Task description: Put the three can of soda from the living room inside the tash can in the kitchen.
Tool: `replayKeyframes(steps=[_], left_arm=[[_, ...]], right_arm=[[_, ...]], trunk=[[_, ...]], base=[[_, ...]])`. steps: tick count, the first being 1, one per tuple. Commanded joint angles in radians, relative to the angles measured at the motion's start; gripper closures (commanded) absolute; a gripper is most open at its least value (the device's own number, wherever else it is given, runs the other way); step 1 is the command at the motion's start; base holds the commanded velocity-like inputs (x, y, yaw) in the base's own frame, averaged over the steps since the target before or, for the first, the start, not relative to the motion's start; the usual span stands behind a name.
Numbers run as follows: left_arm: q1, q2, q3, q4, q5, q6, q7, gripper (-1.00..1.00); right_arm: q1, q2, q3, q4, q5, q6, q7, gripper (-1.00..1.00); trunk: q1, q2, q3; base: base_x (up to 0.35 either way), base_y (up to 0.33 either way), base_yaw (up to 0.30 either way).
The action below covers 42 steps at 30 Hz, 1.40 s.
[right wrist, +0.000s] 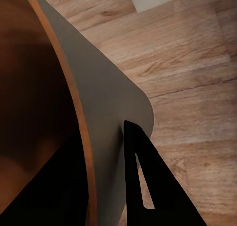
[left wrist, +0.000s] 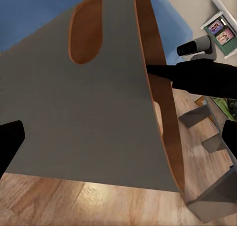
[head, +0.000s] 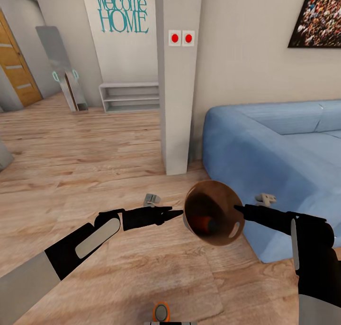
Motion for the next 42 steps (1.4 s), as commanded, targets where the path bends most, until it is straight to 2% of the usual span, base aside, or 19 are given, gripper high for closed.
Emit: replayKeyframes(steps=[1,26,35,42], left_arm=[[0.0,0.0,0.0,0.0,0.0,0.0,0.0,-1.0],[0.0,-0.001,-0.002,-0.002,-0.007,0.002,-0.003,-1.0],[0.0,0.0,-0.002,-0.002,0.003,0.002,-0.003,-1.0],[0.0,0.0,-0.002,-0.001,0.004,0.002,-0.002,-1.0]], right_arm=[[0.0,0.0,0.0,-0.001,-0.029,0.011,0.004,1.0],[0.0,0.002,-0.002,-0.001,-0.029,0.011,0.005,1.0],[0.0,0.005,-0.002,-0.001,-0.029,0.011,0.005,1.0],[0.0,0.005,-0.002,-0.001,-0.029,0.011,0.005,1.0]], trunk=[[0.0,0.0,0.0],[0.0,0.0,0.0],[0.0,0.0,0.0],[0.0,0.0,0.0]], base=[[0.0,0.0,0.0],[0.0,0.0,0.0],[0.0,-0.001,0.0],[0.0,-0.23,0.0]])
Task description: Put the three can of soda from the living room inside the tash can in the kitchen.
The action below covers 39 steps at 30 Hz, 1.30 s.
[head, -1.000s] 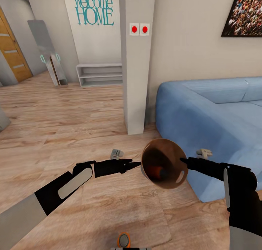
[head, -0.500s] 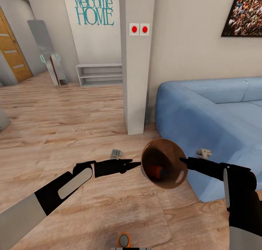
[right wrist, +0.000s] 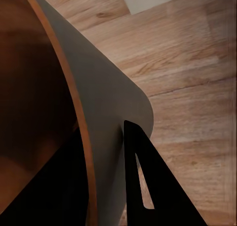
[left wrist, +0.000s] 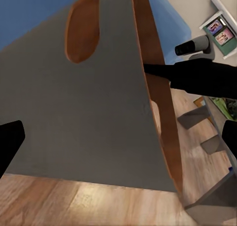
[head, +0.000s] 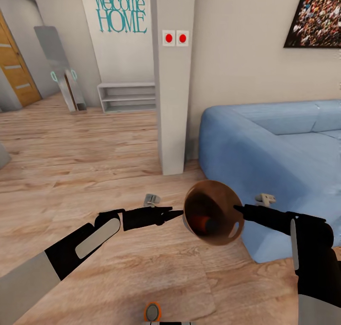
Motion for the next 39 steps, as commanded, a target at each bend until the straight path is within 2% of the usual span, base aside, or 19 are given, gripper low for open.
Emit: replayKeyframes(steps=[1,5,19,39], left_arm=[[0.0,0.0,0.0,0.0,0.0,0.0,0.0,-1.0],[0.001,0.0,0.001,0.0,0.001,-0.002,0.001,-1.0],[0.0,0.0,0.001,0.0,0.001,-0.002,0.002,-1.0],[0.0,-0.001,0.0,0.0,-0.001,-0.001,0.009,-1.0]], right_arm=[[0.0,0.0,0.0,-0.001,-0.033,0.013,0.004,1.0],[0.0,0.0,0.0,-0.001,-0.033,0.013,0.004,1.0],[0.0,0.0,0.0,-0.001,-0.033,0.013,0.004,1.0],[0.0,-0.001,0.0,-0.001,-0.033,0.013,0.004,1.0]], trunk=[[0.0,0.0,0.0],[0.0,0.0,0.0],[0.0,0.0,0.0],[0.0,0.0,0.0]], base=[[0.0,-0.328,0.0],[0.0,-0.272,0.0],[0.0,-0.107,0.0],[0.0,-0.006,0.0]])
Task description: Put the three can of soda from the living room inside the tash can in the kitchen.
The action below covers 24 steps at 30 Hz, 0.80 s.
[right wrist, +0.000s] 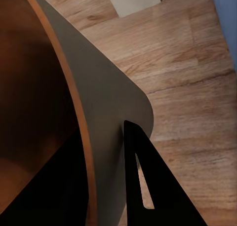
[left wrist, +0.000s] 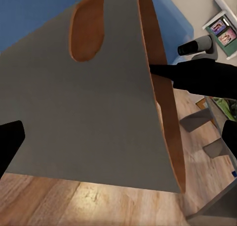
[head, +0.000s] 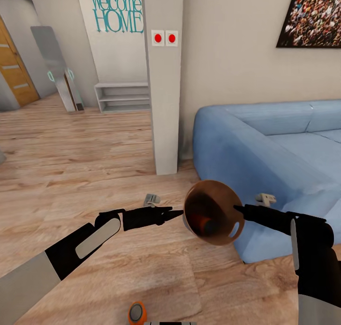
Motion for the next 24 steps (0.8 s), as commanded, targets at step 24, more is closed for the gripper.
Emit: replayKeyframes(steps=[24], left_arm=[[0.0,0.001,0.001,0.0,-0.002,0.0,0.0,-1.0]], right_arm=[[0.0,0.007,0.003,-0.001,-0.03,0.011,0.065,1.0]], trunk=[[0.0,0.0,0.0]], base=[[0.0,0.0,0.0]])
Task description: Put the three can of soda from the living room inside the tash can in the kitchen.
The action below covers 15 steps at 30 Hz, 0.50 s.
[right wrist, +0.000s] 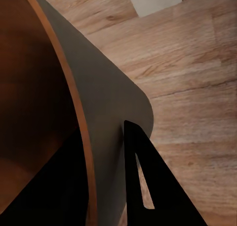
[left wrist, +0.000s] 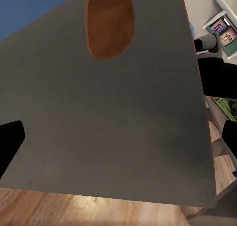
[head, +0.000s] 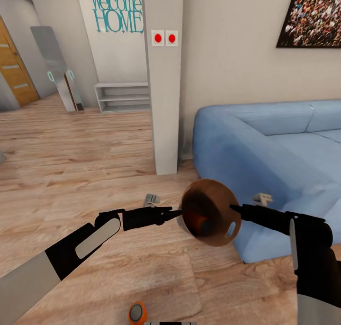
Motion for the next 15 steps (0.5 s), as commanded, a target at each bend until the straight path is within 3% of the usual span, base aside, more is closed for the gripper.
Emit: replayKeyframes(steps=[1,15], left_arm=[[0.0,0.0,0.0,0.0,0.0,0.0,-0.001,-1.0],[-0.001,0.0,0.001,0.0,0.0,0.0,-0.002,-1.0]], right_arm=[[0.0,0.002,0.002,0.0,-0.018,0.007,0.007,1.0],[0.0,0.009,0.017,0.0,-0.018,0.007,0.041,1.0]], trunk=[[0.0,0.0,0.0],[0.0,0.0,0.0]], base=[[0.0,0.0,0.0],[0.0,0.0,0.0]])
